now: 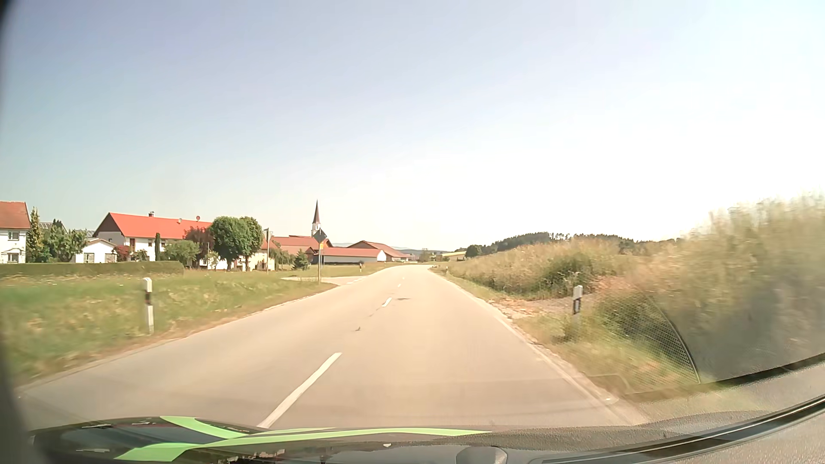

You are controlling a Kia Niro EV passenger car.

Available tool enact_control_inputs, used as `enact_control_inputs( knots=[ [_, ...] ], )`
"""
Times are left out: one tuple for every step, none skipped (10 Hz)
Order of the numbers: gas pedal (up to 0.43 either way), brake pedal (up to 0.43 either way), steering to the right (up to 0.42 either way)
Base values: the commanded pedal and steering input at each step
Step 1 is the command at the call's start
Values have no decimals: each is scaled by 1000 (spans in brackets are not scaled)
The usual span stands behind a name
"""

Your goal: Follow the waypoints while adhering to traffic rules and regulations

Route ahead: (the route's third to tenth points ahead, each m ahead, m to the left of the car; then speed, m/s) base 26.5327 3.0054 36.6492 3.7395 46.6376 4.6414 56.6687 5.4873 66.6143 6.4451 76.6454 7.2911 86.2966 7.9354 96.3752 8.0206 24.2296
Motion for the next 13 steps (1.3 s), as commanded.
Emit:
enact_control_inputs(
  knots=[
    [268, 0, -16],
    [268, 0, -16],
    [268, 0, -15],
    [280, 0, -13],
    [280, 0, -9],
    [280, 0, -8],
    [260, 0, -8],
    [220, 0, -8],
    [220, 0, -9],
    [220, 0, -9],
    [220, 0, -8],
    [220, 0, -7],
    [189, 0, -7]
  ],
)
